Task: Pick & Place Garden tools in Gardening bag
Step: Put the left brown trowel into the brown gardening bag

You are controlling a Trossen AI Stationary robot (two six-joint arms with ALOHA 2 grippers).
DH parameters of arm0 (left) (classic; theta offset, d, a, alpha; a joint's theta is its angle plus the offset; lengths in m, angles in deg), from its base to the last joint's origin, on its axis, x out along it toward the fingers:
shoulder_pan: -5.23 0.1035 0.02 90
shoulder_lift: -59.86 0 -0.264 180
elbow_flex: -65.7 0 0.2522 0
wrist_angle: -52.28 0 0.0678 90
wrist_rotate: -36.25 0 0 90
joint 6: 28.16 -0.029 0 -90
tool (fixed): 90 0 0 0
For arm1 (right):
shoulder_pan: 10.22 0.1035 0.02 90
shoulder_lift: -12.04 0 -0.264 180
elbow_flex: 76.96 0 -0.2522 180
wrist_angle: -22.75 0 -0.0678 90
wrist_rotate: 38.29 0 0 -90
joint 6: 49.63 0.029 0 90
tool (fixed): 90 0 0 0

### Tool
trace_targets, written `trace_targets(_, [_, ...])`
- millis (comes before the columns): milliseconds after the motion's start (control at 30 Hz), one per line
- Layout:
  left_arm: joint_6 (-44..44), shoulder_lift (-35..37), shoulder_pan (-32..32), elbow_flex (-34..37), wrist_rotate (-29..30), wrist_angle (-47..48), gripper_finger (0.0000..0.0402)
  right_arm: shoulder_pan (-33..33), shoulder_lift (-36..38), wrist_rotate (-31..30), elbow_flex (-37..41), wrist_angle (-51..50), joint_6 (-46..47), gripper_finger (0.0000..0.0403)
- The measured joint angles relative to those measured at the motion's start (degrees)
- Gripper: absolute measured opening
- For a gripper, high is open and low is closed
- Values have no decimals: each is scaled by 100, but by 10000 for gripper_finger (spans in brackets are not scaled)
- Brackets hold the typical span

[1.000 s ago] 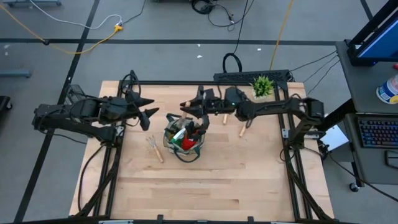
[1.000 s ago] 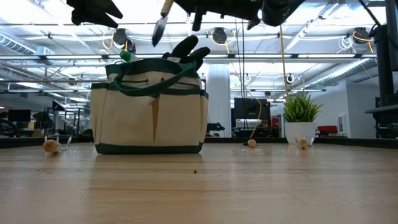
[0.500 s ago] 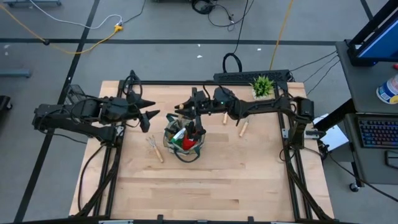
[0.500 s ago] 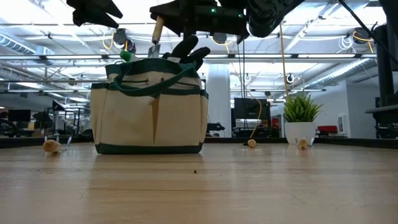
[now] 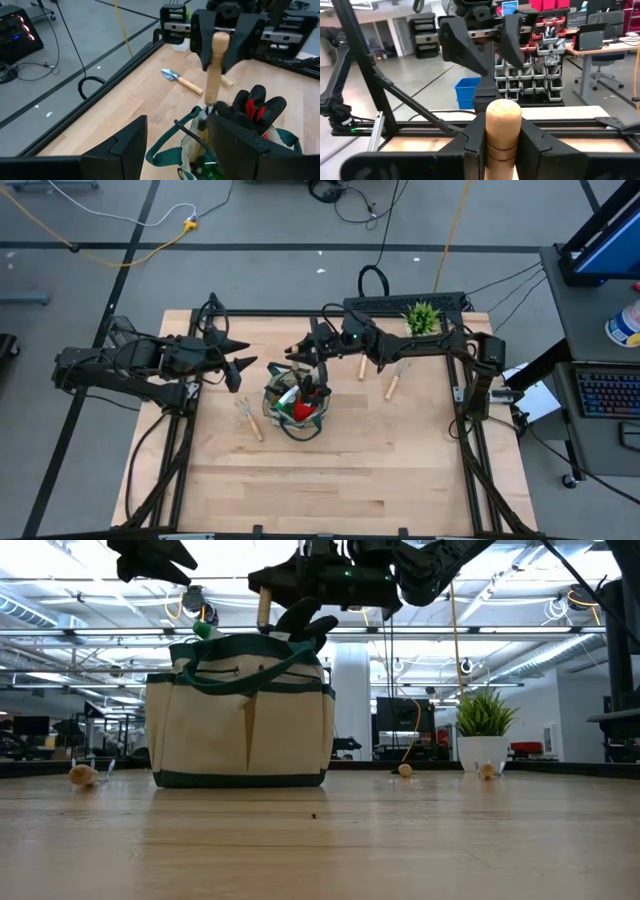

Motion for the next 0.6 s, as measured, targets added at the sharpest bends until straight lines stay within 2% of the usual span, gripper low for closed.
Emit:
trace_targets(333, [6, 0, 0, 0, 2, -8, 214, -31, 0, 251, 0, -251, -113, 55])
trace_targets(600, [6, 0, 0, 0, 4, -20, 214, 54, 0, 207, 11, -538, -375, 55])
